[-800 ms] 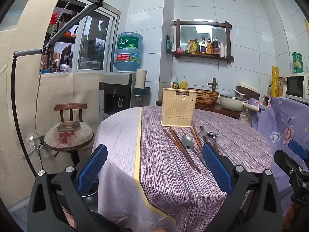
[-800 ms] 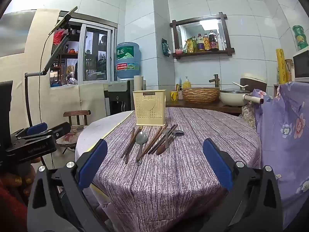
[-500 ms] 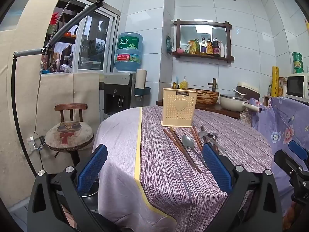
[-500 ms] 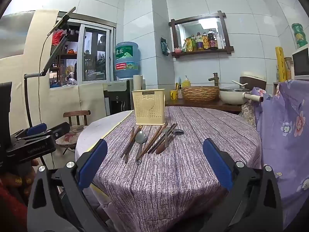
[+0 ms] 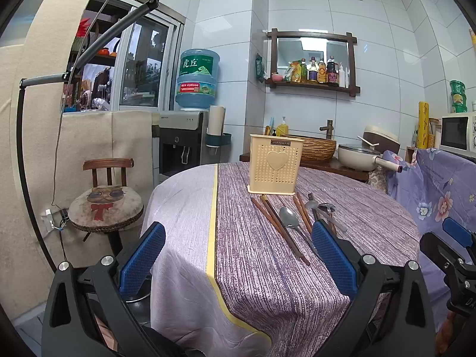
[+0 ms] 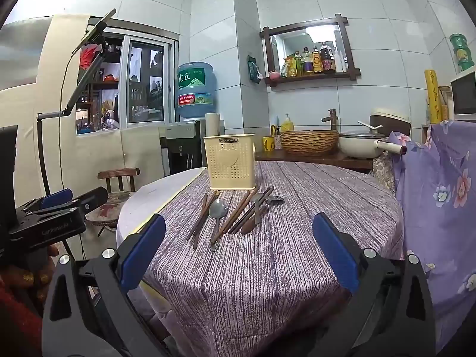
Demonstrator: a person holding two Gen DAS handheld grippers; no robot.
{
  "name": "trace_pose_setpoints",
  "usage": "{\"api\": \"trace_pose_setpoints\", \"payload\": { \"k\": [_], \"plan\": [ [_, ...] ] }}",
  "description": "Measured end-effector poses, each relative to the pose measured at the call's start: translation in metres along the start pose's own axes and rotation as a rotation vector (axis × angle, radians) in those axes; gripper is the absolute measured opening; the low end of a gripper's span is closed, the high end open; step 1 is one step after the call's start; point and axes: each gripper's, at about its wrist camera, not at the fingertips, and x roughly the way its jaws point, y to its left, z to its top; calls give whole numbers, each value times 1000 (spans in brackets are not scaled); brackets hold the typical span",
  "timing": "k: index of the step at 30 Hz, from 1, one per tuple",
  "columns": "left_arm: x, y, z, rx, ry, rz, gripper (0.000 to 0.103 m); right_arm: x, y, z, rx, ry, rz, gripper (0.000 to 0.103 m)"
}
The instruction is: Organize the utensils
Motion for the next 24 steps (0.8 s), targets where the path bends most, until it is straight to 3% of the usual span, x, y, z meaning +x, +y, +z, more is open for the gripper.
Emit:
{"api": "trace_pose_setpoints", "payload": {
  "k": [24],
  "plan": [
    [0, -1, -2, -4, -1, 0, 98, 1, 4, -5, 1, 1, -2, 98]
  ]
}}
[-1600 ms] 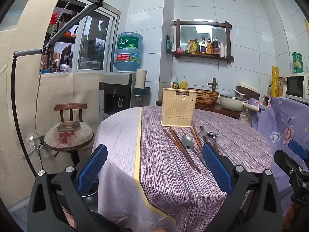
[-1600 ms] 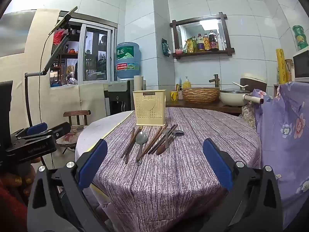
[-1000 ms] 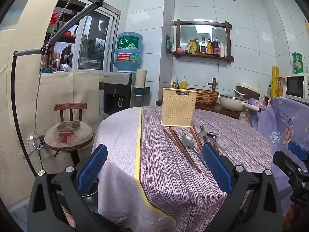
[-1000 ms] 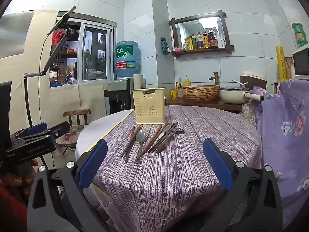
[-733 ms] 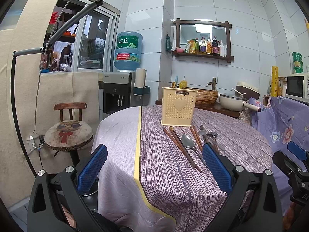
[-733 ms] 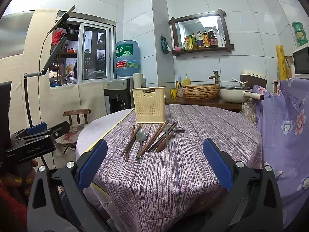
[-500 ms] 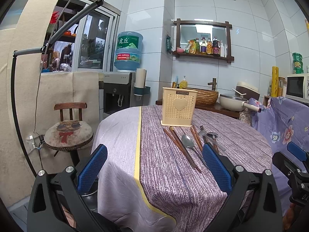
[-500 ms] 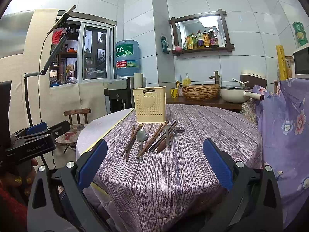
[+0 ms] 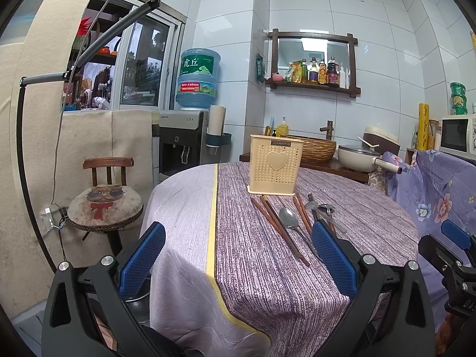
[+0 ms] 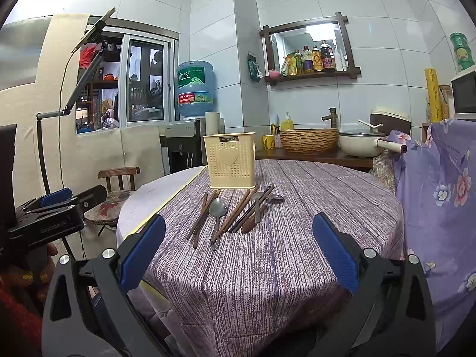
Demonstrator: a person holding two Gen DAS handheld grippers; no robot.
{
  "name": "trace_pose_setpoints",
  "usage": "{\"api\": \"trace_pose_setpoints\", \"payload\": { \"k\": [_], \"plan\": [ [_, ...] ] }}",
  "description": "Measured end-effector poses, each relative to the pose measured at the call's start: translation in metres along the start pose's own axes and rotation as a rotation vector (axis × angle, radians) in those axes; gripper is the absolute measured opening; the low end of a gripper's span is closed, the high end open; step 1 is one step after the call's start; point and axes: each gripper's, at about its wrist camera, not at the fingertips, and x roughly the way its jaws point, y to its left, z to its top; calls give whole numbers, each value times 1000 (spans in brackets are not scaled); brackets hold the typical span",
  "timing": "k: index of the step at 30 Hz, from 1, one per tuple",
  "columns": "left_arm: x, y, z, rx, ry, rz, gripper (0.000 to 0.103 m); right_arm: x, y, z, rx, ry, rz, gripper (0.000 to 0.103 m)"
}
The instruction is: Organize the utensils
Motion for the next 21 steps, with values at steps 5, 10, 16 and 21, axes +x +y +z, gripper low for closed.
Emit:
{"api": "trace_pose_setpoints", "payload": {
  "k": [5, 10, 16, 21],
  "plan": [
    [0, 1, 0, 0, 3, 0, 98, 1, 0, 0, 3, 7, 1, 98],
    [1, 0, 0, -1, 7, 2, 98, 2, 0, 0, 4, 11, 3, 98],
    [3, 2, 1, -6, 16, 5, 98, 2, 0, 1, 8, 15, 1, 98],
    [6, 4, 1, -11, 26, 8, 98, 4, 0, 2, 11, 26, 4, 98]
  ]
}}
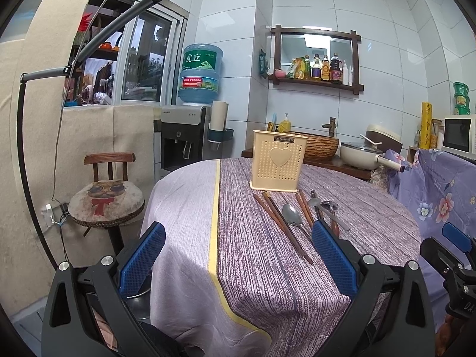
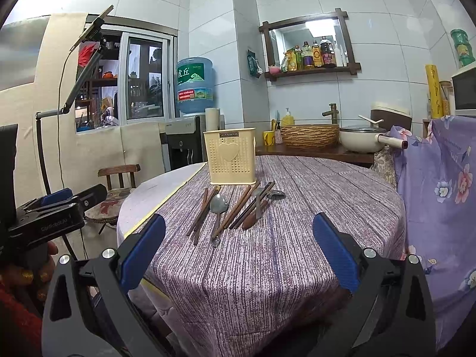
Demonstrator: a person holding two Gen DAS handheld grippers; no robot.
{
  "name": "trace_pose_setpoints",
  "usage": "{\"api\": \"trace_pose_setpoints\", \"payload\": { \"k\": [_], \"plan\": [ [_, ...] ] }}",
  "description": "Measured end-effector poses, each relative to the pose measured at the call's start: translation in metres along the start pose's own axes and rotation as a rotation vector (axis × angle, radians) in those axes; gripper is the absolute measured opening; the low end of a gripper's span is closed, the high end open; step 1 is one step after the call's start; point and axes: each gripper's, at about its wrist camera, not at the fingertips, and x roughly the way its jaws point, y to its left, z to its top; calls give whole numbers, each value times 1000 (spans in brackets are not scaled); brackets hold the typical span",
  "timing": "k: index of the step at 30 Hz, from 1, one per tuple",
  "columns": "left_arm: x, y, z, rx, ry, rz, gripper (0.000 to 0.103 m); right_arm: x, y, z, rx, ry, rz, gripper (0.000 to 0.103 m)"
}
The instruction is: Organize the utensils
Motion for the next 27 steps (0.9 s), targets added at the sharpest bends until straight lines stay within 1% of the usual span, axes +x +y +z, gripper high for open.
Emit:
{"api": "trace_pose_setpoints", "payload": {
  "k": [7, 11, 14, 17, 23, 27],
  "plan": [
    [7, 3, 0, 1, 24, -2, 98, 7, 0, 1, 0, 22, 5, 98],
    [15, 6, -2, -9, 62, 8, 98, 15, -2, 1, 4, 39, 7, 98],
    [22, 8, -3, -16, 89, -2, 98, 24, -3, 0, 4, 64, 11, 98],
    [26, 9, -4, -4, 96, 9, 98, 31, -5, 1, 11, 72, 11, 98],
    [42, 10, -7, -2, 142, 15, 98, 53, -11, 2, 19, 121, 21, 98],
    [58, 12, -2, -13, 177, 8, 98, 73, -14, 9, -4, 156, 23, 98]
  ]
}}
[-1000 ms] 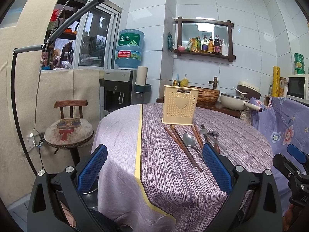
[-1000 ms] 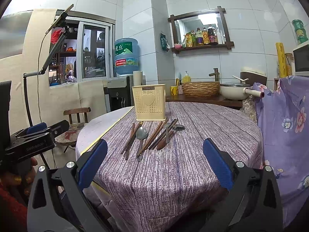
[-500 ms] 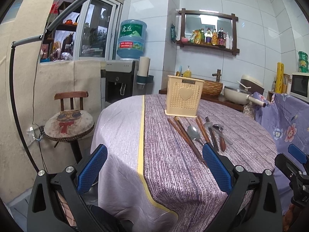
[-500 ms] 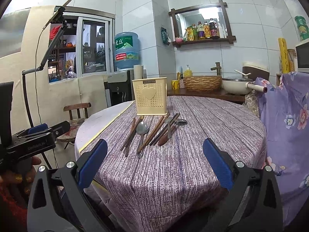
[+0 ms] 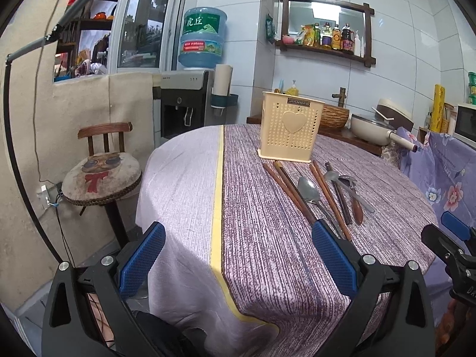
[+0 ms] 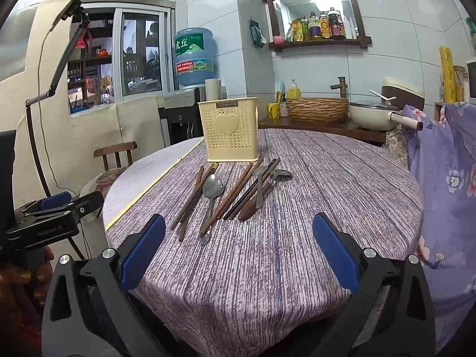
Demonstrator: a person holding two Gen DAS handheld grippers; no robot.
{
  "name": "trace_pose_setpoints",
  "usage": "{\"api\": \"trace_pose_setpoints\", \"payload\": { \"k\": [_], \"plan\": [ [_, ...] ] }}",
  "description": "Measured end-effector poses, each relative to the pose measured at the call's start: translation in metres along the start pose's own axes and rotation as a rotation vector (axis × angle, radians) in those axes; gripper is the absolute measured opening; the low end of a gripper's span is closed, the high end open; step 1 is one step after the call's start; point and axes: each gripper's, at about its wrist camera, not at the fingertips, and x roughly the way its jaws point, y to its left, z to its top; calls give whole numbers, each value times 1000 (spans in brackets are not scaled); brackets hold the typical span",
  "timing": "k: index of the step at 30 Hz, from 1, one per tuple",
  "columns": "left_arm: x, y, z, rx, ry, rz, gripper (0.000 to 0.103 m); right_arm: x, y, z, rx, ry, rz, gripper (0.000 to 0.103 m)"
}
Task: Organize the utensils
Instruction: 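Lower the right tool onto the metal ladle while the left tool approaches the chopsticks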
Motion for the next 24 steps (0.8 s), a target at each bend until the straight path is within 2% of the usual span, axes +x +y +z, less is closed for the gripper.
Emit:
{"api": "trace_pose_setpoints", "payload": {
  "k": [5, 10, 13, 14, 15, 18, 21, 24],
  "plan": [
    [30, 0, 20, 23, 91, -37, 98, 36, -13, 20, -18, 107, -6, 98],
    [58, -1, 48, 46, 141, -75, 97, 85, -40, 44, 41, 258, 5, 98],
    [85, -2, 59, 53, 228, -93, 88, 115, -53, 55, 71, 344, -2, 98],
    [93, -2, 59, 52, 260, -95, 80, 121, -55, 56, 77, 356, 8, 97],
    [102, -1, 60, 42, 298, -104, 72, 129, -57, 58, 80, 369, 18, 92],
    [123, 6, 61, -11, 378, -134, 60, 154, -65, 68, 95, 417, 12, 81],
    [138, 4, 64, -7, 416, -123, 49, 177, -73, 76, 148, 465, 24, 76],
    [152, -1, 70, -9, 450, -142, 42, 198, -73, 81, 129, 492, -11, 72]
  ]
}}
